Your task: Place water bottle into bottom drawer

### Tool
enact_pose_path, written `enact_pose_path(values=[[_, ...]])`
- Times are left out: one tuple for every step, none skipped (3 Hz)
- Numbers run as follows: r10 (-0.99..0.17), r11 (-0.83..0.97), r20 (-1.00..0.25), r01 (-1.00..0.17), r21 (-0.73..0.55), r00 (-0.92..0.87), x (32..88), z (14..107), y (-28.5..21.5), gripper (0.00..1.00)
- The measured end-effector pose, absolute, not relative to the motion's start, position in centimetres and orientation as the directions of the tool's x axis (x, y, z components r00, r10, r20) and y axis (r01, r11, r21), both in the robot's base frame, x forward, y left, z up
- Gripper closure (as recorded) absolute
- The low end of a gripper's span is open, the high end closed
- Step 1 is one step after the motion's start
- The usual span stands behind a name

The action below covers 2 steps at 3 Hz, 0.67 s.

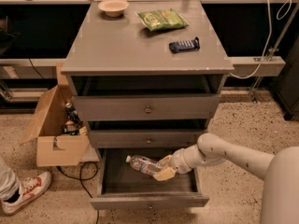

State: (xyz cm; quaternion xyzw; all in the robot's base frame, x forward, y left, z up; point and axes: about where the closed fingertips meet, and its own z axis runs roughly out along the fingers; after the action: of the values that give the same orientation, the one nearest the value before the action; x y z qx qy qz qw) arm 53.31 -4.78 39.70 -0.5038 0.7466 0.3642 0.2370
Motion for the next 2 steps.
enact_pose_path(values=[[-0.595,0.264,-0.689,-0.910,0.318,-0.414,54.4,34.5,-5.8,1.00],[-0.597,0.331,-0.657,-0.887,0.321,-0.461,55.9,30.1,-7.3,1.00]])
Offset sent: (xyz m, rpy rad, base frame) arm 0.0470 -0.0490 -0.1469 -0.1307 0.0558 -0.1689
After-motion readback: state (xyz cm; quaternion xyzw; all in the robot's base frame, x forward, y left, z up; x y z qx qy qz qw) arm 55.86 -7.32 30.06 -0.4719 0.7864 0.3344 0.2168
